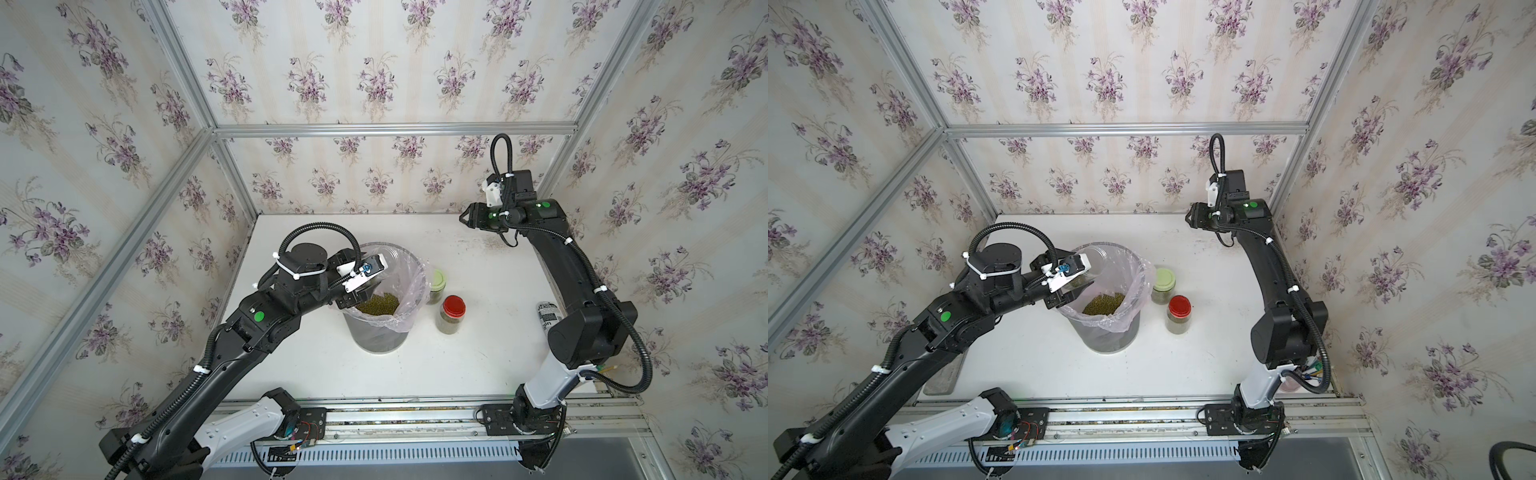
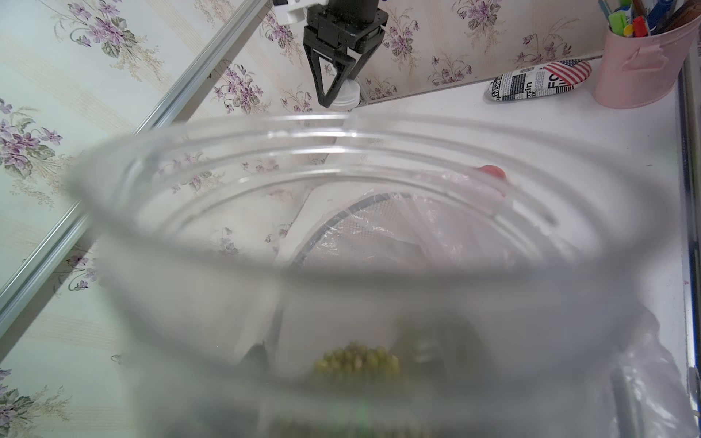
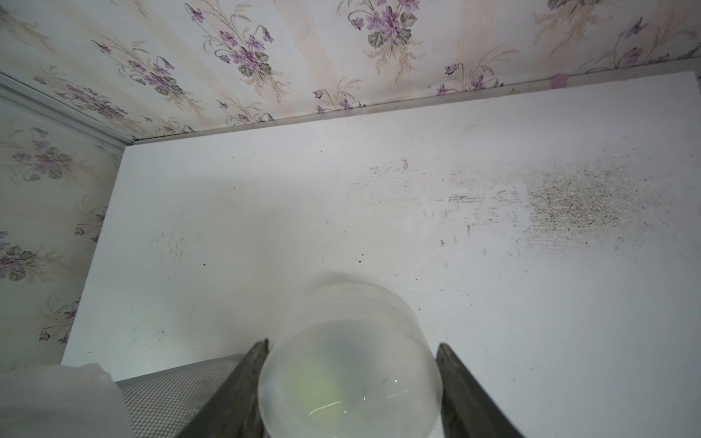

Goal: Empty moldy mung beans from jars
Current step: Place the lid at the center of the board.

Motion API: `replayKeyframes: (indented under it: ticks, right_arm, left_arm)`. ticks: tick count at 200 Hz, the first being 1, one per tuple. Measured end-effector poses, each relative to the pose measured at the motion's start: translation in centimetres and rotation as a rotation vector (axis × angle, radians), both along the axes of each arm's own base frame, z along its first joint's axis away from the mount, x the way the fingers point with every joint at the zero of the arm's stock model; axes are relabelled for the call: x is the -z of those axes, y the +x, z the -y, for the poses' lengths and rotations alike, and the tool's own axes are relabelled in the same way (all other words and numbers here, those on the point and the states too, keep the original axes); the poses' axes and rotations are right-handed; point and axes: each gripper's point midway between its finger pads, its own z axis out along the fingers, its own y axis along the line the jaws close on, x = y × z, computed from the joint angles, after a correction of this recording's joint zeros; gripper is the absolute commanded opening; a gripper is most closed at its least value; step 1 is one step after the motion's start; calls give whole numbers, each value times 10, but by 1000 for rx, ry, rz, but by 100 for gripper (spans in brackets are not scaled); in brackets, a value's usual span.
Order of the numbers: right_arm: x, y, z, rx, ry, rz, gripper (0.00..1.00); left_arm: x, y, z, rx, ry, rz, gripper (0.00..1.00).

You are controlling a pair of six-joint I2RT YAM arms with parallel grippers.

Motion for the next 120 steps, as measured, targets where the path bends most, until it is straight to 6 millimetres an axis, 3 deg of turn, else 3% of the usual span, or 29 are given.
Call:
replayKeyframes:
  ticks: [27, 55, 120]
  right_arm:
    - [40, 5, 9, 41, -5, -81, 51]
    - [68, 11, 7, 45, -6, -126, 50]
    - [133, -7, 19, 86, -90, -271, 48]
  left_arm:
    - [0, 1, -1, -6, 1, 2, 69]
    - [1, 1, 0, -4, 3, 1, 70]
    - [8, 3, 1, -7, 13, -7, 70]
